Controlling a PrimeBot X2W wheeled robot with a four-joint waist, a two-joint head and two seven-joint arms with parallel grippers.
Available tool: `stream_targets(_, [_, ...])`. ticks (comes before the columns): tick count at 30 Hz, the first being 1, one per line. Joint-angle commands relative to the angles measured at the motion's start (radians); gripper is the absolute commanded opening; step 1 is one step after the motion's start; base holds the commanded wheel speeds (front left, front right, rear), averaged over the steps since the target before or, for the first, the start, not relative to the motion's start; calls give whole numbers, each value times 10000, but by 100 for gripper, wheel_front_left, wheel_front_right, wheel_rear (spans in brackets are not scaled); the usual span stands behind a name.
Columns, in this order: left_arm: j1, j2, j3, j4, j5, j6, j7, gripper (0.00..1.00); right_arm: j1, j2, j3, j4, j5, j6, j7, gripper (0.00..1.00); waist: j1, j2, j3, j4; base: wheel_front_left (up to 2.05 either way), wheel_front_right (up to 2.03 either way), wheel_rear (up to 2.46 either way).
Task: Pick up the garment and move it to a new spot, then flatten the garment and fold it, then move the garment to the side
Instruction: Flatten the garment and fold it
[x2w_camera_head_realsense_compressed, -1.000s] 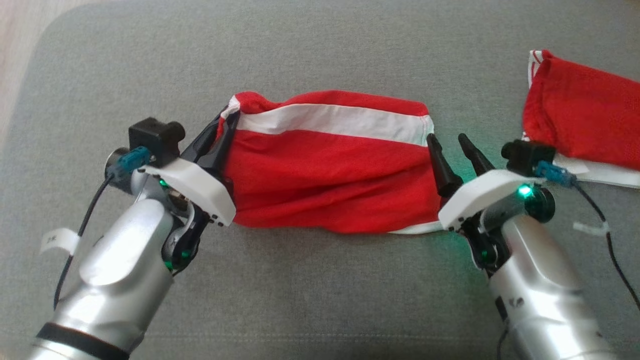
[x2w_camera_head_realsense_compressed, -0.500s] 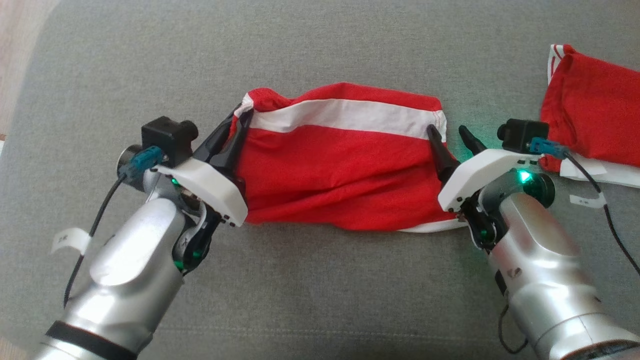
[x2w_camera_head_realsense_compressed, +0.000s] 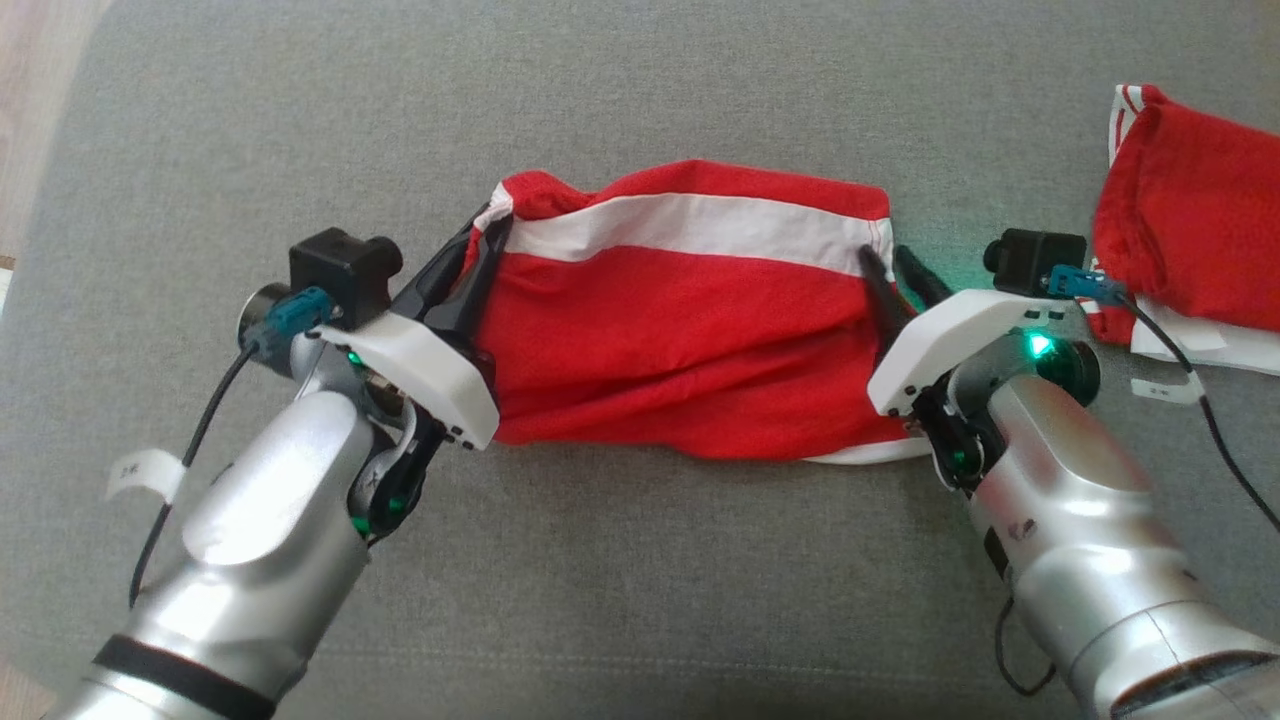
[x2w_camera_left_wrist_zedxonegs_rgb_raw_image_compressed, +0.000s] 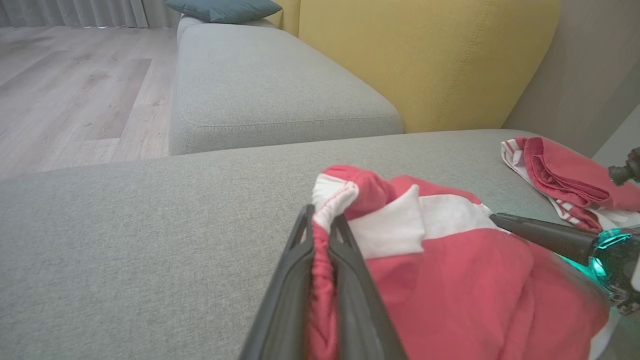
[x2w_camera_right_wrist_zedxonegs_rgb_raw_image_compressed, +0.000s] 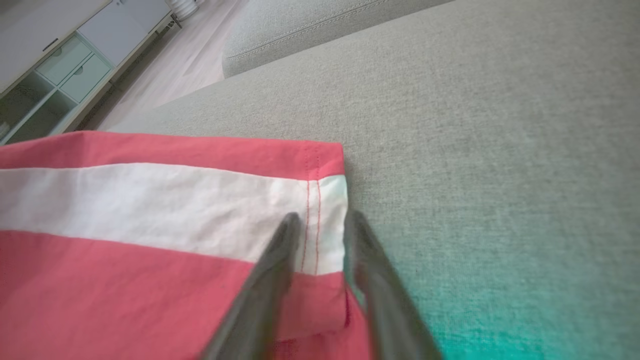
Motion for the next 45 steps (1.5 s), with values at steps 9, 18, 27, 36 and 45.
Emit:
stream_targets(9, [-555,291,411,-80,9,31,-95,0,-490,116,542,-28,462,21,-690,0,0,-1,-116,-71,0,0,0])
stream_targets(18, [-441,344,483,-66,-35,133,-160,0,-614,45,587,204,238,21,-1243,0,0,-1,-324,-249,0,0,0])
stream_targets(27, [173,477,643,-23,-203,332,-232,0,225,-20,-399,-821,-842,21,-1841,0,0,-1,-869,-805,0,0,0])
stream_targets(36, [1172,567,1175,262,-546,675,-303,0,3490,107,-2171,-4564,-3032,21,-1849,0,0,-1,-1291,-1473,0,0,0])
stream_targets(45, [1747,332,1655,289,-434,667,-324,0,5180,114,-2223,-6512,-3039,21,-1850,100,0,-1,-1505,-1602,0,0,0])
